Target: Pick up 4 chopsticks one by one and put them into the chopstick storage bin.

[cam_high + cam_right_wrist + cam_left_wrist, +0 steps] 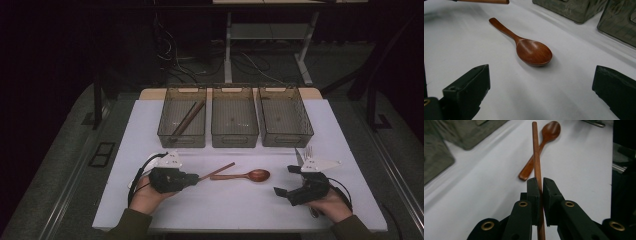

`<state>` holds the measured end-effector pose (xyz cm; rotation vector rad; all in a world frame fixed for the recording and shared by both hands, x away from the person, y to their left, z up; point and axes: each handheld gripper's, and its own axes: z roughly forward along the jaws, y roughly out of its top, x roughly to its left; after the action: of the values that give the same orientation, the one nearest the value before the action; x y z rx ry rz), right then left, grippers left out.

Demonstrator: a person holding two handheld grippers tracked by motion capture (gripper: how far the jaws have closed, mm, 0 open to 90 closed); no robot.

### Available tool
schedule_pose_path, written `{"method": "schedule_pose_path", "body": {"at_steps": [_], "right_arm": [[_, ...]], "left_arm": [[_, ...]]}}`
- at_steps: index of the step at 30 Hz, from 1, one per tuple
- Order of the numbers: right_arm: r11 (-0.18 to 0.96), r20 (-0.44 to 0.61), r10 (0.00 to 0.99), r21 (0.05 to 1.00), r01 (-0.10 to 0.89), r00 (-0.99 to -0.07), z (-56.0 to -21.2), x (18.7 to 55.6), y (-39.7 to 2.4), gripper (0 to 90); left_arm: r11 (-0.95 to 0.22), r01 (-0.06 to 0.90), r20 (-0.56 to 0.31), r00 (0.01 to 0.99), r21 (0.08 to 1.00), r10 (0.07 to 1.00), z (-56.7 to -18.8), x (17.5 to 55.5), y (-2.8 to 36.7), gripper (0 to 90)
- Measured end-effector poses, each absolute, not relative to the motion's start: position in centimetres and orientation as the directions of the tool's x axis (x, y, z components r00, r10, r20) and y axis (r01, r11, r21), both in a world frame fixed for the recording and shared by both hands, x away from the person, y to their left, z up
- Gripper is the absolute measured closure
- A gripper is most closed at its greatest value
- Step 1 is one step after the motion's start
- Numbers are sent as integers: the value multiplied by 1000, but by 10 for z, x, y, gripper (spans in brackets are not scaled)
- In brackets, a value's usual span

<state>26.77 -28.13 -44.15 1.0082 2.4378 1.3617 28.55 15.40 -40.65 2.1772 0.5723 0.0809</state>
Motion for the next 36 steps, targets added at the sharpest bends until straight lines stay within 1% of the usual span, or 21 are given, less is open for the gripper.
{"method": "schedule_pose_path", "body": {"at_steps": [8, 14, 19, 27, 31, 36], "right_arm": [[360, 165, 630, 804, 473, -759, -442, 268, -281, 13], [362, 165, 632, 802, 476, -758, -442, 268, -281, 13], [361, 164, 632, 803, 475, -757, -442, 269, -282, 13], [345, 178, 635, 806, 481, -752, -442, 269, -281, 13], [344, 181, 632, 806, 481, -754, -442, 271, -280, 13], [345, 181, 627, 807, 479, -758, -442, 271, -279, 13]], "left_arm": [[-489, 408, -133, 854, 771, 502, -400, 292, 168, 833], [-459, 430, -118, 817, 778, 565, -391, 304, 173, 833], [-446, 444, -101, 788, 777, 608, -383, 319, 177, 833], [-443, 444, -73, 766, 779, 638, -364, 348, 178, 833], [-445, 439, -52, 755, 780, 653, -355, 363, 177, 833], [-425, 462, -47, 718, 779, 694, -348, 387, 181, 832]]}}
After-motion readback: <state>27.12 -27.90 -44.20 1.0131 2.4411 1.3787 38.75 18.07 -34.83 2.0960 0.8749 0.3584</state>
